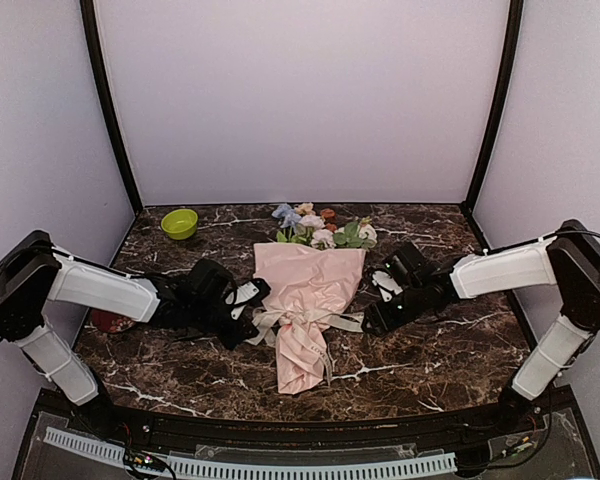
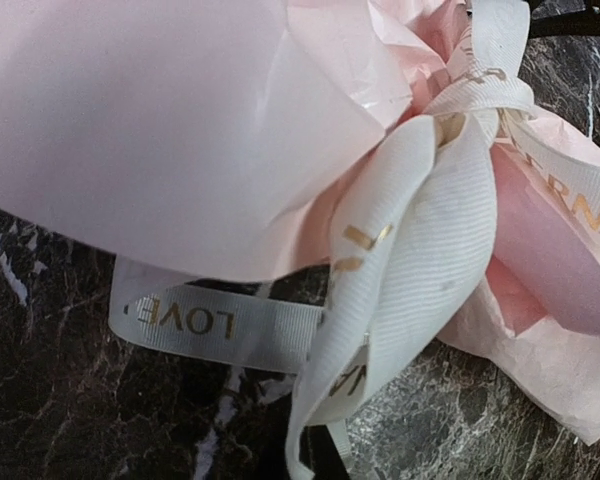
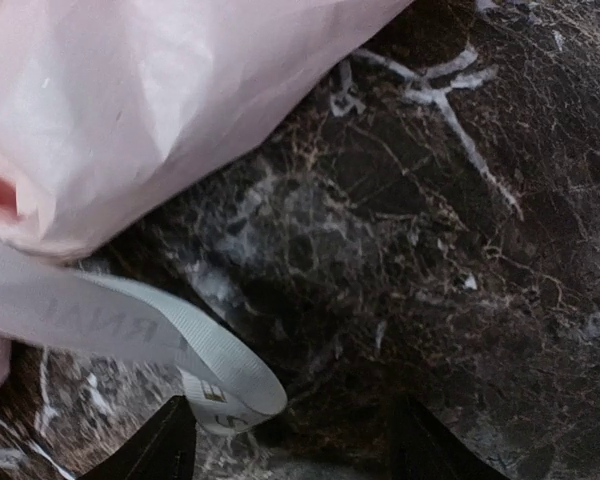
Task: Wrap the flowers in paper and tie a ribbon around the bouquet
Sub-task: Adjust the tied bouquet to the folded bouquet.
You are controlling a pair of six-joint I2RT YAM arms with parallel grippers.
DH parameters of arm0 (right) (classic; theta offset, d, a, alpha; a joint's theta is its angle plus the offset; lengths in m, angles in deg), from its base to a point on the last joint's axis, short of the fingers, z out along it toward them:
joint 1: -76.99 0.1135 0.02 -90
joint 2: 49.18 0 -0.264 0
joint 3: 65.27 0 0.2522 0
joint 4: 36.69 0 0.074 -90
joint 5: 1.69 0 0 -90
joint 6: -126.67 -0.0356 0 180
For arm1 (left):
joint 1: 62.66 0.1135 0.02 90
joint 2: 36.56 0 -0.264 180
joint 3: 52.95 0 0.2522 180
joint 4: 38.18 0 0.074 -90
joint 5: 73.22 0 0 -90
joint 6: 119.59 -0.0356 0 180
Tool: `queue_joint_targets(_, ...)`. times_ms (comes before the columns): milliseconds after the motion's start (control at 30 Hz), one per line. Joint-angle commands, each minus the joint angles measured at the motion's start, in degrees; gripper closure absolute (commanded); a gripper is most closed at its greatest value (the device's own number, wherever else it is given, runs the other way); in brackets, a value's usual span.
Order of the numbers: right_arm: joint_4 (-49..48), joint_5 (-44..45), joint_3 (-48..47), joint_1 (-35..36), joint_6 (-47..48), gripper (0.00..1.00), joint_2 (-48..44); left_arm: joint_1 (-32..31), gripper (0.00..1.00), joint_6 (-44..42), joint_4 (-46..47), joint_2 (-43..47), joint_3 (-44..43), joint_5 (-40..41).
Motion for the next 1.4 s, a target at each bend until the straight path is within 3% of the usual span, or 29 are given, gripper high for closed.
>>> queue_joint_targets(0, -3.85, -1.07, -2.8, 0.2, -1.11, 0.4, 4.03, 0.45, 1.0, 1.81, -0.75, 3.14, 1.64, -0.04)
queue_joint_targets(100, -5.85, -2.1, -1.69, 0.24, -2.63, 0.58, 4.88, 0.45, 1.0, 2.38, -1.62, 3.85, 1.62, 0.98)
queue_joint_targets(267, -7.24, -4.85, 0.71, 0.86, -3.3, 1.0, 4.46, 0.45, 1.0, 4.3, -1.33, 5.69, 1.62, 3.1)
queue_joint_targets(667, -5.05, -5.02, 9.3, 9.4, -11.78, 1.0, -4.28, 2.86, 1.0, 4.96, 0.25, -0.81, -6.66, 11.04)
queue_joint_targets(1133, -14.84, -11.33, 26.16, 17.29, -24.2, 1.0, -11.34, 6.07, 1.0, 9.25, 0.29, -10.79, -9.36, 13.33)
queue_joint_targets(1367, -21.99, -16.27, 29.63, 21.31, -28.81, 1.0, -8.42, 6.53, 1.0, 9.66, 0.84, -12.05, -8.29, 12.09)
